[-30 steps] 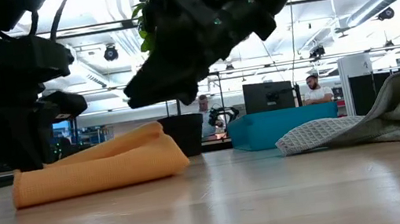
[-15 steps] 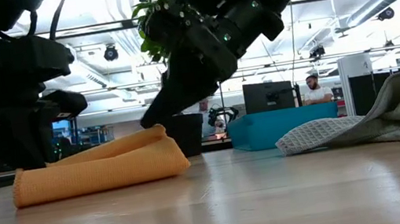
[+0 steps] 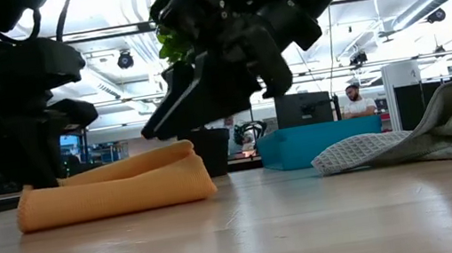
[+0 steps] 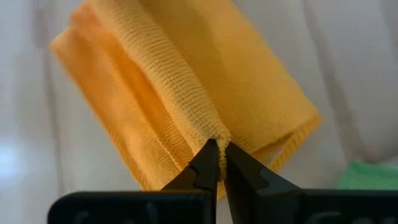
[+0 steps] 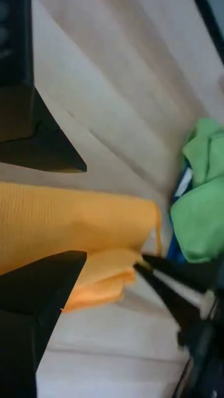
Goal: Fold microfiber towels
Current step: Fold the orange microfiber towel
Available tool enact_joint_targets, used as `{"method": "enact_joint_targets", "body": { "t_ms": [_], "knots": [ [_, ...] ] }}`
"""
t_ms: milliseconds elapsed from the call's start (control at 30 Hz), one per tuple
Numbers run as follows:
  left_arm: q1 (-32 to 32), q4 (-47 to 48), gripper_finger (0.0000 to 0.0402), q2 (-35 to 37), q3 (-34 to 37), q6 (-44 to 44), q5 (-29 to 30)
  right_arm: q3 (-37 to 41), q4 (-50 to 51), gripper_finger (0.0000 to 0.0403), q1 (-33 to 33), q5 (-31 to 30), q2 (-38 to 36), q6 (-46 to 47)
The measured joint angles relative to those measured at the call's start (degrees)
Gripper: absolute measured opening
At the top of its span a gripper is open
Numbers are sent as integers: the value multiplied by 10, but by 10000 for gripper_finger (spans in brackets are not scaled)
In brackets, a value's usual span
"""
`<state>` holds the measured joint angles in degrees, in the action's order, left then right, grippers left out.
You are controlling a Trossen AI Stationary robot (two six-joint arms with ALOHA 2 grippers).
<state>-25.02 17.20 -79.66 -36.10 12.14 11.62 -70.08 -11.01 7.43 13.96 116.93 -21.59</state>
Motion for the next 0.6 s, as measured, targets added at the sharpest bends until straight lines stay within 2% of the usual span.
{"method": "enact_joint_targets", "body": {
  "t_ms": [100, 267, 467, 600],
  "knots": [
    [0, 7, 0, 7, 0, 25, 24, 0, -5, 212, -1, -26, 9, 6],
    [0, 29, 0, 24, 0, 26, 26, 0, -16, 212, -5, -71, 22, 14],
    [0, 64, 0, 37, 0, 32, 40, -9, -12, 212, -15, -81, 47, 58],
    [0, 92, 0, 39, 0, 80, 52, -32, -13, 212, -22, -96, 70, 111]
  ]
}}
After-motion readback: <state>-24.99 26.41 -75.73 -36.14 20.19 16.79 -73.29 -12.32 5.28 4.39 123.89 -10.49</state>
